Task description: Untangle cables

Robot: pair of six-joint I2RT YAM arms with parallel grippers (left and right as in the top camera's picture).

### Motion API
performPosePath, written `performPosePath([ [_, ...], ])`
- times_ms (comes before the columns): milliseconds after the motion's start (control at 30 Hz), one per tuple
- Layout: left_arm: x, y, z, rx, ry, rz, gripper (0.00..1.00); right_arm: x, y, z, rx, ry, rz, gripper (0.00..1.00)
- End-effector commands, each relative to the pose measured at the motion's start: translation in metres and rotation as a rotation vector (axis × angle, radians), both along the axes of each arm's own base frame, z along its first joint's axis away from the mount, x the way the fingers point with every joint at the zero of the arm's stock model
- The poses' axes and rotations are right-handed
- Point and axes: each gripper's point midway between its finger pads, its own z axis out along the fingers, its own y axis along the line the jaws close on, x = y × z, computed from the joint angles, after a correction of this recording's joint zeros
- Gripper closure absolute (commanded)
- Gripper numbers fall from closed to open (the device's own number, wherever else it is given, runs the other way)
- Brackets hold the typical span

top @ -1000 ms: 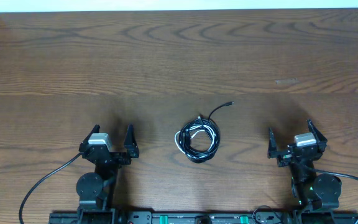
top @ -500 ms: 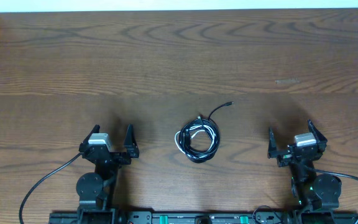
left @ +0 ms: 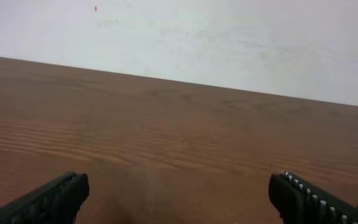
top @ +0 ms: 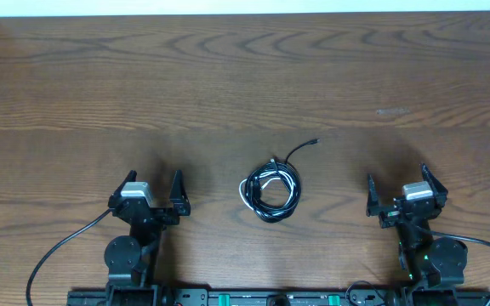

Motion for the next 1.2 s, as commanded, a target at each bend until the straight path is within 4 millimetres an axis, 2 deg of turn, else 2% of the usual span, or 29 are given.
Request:
performPosePath([
  [0, -0.0015, -0.0035, -0.0143, 0.009, 0.048, -0.021, 0.02, -0.0001, -0.0012, -0.0004, 0.011, 0.0, -0.006, 0.01],
  [833, -0.0015, -0.0035, -0.0143, 0.009, 0.048, -0.021, 0.02, -0.0001, -0.0008, -0.0001, 0.011, -0.001, -0.004, 0.01],
  [967, -0.0015, -0.0035, -0.0142, 0.009, 0.047, -0.02, 0.02, -0.0011, 0.0052, 0.0005, 0.095, 0.011, 0.027, 0.01],
  [1167, -0.0014, -0.0023, -0.0143, 0.01, 0.048, -0.014, 0.02, -0.0011, 0.0051, 0.0004, 0.098, 0.012, 0.026, 0.01],
])
